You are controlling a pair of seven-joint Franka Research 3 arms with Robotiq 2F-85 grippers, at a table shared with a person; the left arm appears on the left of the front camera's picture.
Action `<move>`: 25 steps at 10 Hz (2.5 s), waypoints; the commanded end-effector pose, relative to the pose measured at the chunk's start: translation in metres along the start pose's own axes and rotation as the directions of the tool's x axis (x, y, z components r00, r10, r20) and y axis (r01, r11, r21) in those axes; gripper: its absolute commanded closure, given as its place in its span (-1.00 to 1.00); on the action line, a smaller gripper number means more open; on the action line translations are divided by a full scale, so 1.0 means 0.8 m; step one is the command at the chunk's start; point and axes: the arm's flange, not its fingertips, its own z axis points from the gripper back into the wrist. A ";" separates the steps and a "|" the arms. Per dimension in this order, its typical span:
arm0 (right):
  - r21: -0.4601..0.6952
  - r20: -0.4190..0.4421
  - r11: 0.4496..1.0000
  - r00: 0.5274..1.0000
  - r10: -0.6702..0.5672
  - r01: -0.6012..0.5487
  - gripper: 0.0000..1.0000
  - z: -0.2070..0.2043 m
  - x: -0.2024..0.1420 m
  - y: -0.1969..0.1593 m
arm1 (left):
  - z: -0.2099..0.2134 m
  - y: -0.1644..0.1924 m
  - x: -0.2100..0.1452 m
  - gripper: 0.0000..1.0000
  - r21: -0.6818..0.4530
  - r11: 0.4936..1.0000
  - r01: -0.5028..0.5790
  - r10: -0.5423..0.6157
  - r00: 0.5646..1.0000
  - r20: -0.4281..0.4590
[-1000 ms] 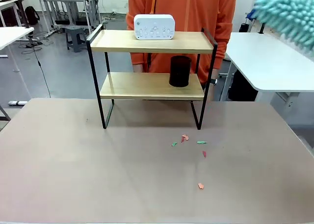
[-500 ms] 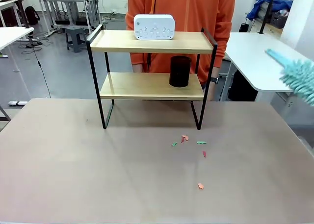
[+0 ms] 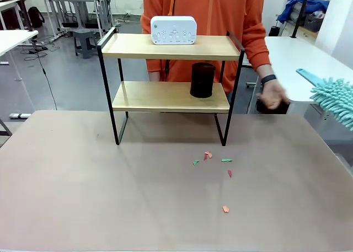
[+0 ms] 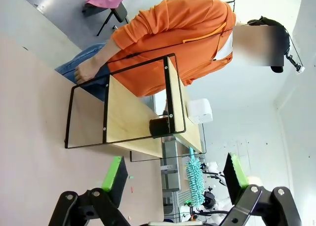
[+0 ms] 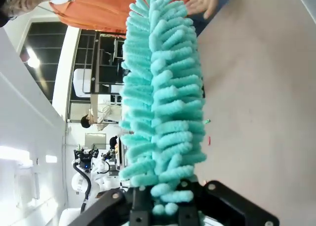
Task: Clean the shelf.
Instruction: Hand the Duster back to the human.
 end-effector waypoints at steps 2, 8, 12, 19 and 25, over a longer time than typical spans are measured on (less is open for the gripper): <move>0.018 -0.009 1.000 1.000 0.026 -0.025 1.00 0.002 -0.003 0.002 | 0.003 -0.001 0.001 -1.00 -0.006 1.000 0.005 -0.005 1.000 -0.007; 0.018 -0.009 1.000 1.000 0.026 -0.025 1.00 0.002 -0.003 0.002 | 0.003 -0.001 0.001 -1.00 -0.006 1.000 0.005 -0.005 1.000 -0.007; 0.030 -0.019 0.999 1.000 0.019 -0.018 -0.49 -0.001 -0.005 0.010 | 0.003 -0.001 0.001 -1.00 -0.006 1.000 0.005 -0.005 1.000 -0.007; 0.070 -0.073 0.996 0.996 0.059 -0.054 -1.00 -0.017 -0.017 0.024 | 0.000 0.000 0.000 -1.00 0.000 1.000 0.000 0.000 1.000 0.000; 0.215 -0.271 0.976 0.962 0.036 0.024 -1.00 -0.225 -0.136 0.117 | -0.124 0.051 -0.146 -1.00 -0.093 0.976 -0.198 0.154 0.925 -0.348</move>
